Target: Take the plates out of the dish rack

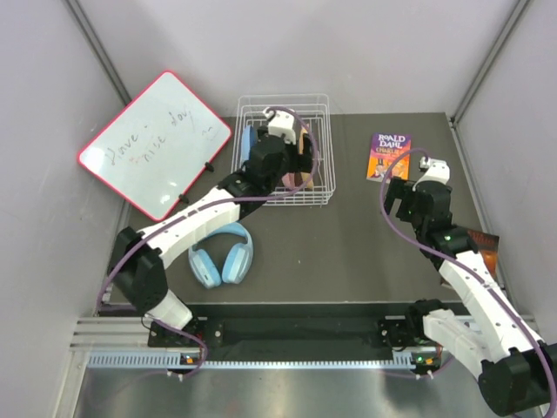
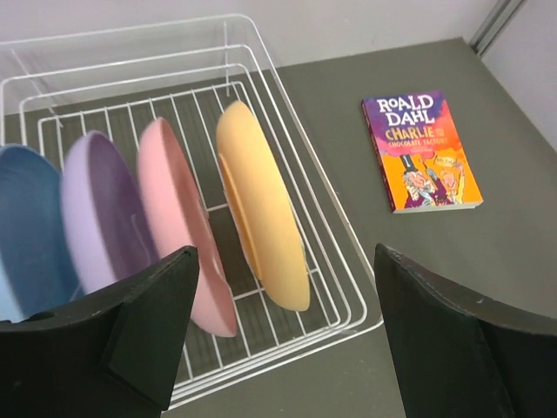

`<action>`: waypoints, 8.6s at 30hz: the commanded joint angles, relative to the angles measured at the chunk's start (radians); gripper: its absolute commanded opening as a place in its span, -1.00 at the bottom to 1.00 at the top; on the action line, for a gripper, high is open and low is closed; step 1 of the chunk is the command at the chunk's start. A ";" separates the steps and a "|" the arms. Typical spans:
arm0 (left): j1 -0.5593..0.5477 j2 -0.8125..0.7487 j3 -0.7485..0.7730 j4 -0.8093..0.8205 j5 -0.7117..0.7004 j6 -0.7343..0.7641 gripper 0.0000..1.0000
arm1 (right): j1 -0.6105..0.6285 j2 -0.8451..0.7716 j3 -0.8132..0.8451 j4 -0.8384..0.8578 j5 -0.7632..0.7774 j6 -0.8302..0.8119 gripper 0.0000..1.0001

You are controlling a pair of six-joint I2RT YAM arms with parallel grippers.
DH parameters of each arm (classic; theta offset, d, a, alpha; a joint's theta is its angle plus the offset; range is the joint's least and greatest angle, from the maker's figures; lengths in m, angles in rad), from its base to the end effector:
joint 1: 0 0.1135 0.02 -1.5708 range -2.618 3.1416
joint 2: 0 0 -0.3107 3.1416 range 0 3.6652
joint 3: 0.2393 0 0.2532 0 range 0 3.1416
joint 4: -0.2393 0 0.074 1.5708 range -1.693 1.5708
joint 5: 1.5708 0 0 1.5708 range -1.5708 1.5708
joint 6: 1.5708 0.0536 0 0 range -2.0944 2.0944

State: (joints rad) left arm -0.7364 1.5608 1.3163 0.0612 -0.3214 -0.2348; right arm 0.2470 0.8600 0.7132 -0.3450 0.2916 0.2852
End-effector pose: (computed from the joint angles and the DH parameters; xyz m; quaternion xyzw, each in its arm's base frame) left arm 0.3024 -0.2513 0.4001 0.0892 0.7606 -0.1858 0.6156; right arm 0.1782 0.0290 0.3132 0.0908 0.8473 0.0134 0.5231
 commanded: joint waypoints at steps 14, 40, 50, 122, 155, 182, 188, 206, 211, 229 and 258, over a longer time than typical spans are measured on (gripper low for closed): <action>-0.084 0.275 0.195 0.022 -0.313 0.009 0.33 | 0.005 0.008 0.002 0.035 0.038 -0.014 0.99; -0.172 0.459 0.215 0.178 -0.746 0.130 -1.00 | 0.000 0.036 0.002 0.028 0.047 -0.011 0.99; -0.218 0.544 0.218 0.773 -0.998 0.698 -1.00 | 0.002 0.040 0.006 0.026 0.043 -0.012 1.00; -0.159 -0.255 -0.235 -0.096 -0.099 -0.164 0.98 | -0.155 -0.185 -0.110 -0.044 -0.298 0.233 -1.00; -0.035 -0.121 -0.263 0.207 -0.173 0.100 0.75 | -0.204 0.139 -0.212 0.086 -0.065 0.262 0.32; -0.054 0.166 -0.100 0.255 -0.271 0.200 -0.86 | -0.204 -0.024 -0.184 -0.020 -0.022 0.200 0.68; -0.072 0.197 -0.085 0.272 -0.323 0.226 -1.00 | -0.204 -0.036 -0.187 -0.020 -0.031 0.195 0.68; -0.178 0.355 0.018 0.714 -0.853 0.733 -1.00 | -0.204 -0.064 -0.189 -0.020 -0.055 0.187 0.71; -0.182 0.387 0.037 0.905 -0.897 0.942 -1.00 | -0.206 -0.062 -0.185 -0.023 -0.057 0.181 0.71; -0.251 0.067 0.100 0.318 -0.834 0.574 -1.00 | -0.203 -0.142 -0.101 -0.083 -0.149 0.164 0.74; -0.251 -0.211 -0.149 -0.124 -0.236 -0.184 -1.00 | -0.203 -0.141 -0.107 0.268 -0.718 0.318 0.70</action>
State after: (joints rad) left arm -0.9840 1.3956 1.1591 -0.1734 -0.6231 -0.3721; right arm 0.0559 0.6910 0.5785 -0.1555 -0.3546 0.5800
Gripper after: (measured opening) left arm 0.087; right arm 0.854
